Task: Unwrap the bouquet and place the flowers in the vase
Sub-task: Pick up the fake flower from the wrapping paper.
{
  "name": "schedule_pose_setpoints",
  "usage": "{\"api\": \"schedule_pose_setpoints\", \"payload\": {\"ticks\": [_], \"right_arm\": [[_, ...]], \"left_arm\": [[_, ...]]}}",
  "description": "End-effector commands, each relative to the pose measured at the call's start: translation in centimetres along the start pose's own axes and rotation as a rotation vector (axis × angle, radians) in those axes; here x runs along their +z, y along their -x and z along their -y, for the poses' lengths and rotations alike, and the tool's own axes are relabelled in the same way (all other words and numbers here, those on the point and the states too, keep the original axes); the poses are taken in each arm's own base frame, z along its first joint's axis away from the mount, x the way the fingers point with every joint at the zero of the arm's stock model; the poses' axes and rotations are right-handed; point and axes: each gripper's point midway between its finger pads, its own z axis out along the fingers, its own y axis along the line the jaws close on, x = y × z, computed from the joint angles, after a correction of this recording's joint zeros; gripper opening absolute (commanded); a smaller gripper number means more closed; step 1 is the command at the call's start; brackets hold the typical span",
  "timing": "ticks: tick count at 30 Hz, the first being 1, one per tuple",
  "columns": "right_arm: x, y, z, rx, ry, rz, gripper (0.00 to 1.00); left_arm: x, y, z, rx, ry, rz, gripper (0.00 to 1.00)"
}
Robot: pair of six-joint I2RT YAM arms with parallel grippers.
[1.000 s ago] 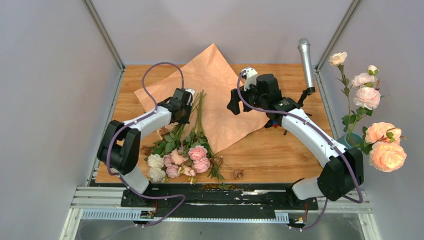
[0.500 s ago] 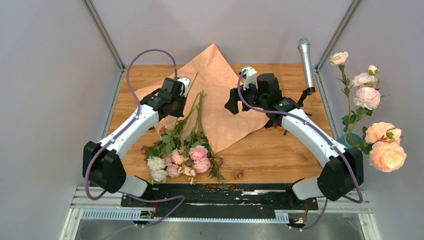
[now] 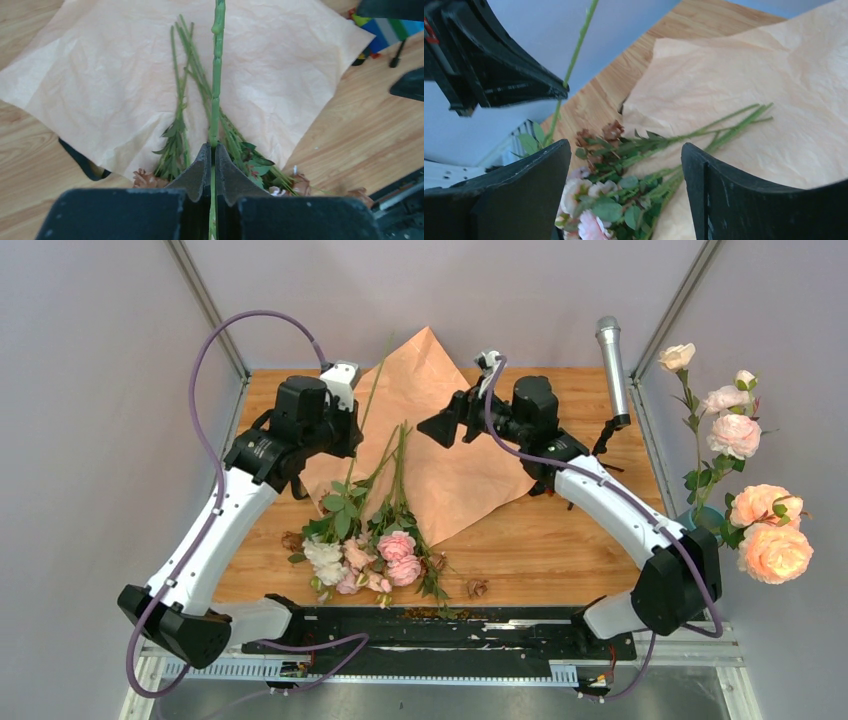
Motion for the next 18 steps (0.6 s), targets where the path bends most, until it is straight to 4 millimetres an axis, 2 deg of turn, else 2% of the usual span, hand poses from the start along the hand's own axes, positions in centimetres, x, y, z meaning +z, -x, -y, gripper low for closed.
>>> {"api": "schedule_pose_setpoints", "payload": {"ticks": [1, 5, 12, 16, 18], "right_arm": [[2.1, 4.9, -4.0, 0.131, 0.116, 0.147, 0.82], [3.8, 5.5, -5.6, 0.211, 0.175, 0.161, 0.79], [5.8, 6.1, -7.0, 0.292, 0.233, 0.166, 0.72], [6.2, 6.3, -7.4, 0.325, 0.265, 0.180, 0.65], [6.4, 6.4, -7.5, 0.334, 0.274, 0.180, 0.57]], "left_arm": [[-2.3, 2.7, 3.1, -0.034, -0.157, 0.096, 0.00], [-3.3, 3.4, 4.7, -0.043, -0.251, 0.133, 0.00], [-3.8, 3.3, 5.7, -0.037, -0.308, 0.150, 0.00], [-3.7, 3.0, 5.7, -0.034, -0.314, 0.142, 0.00], [-3.7, 3.0, 5.9, -0.031, -0.325, 0.139, 0.00]]}}
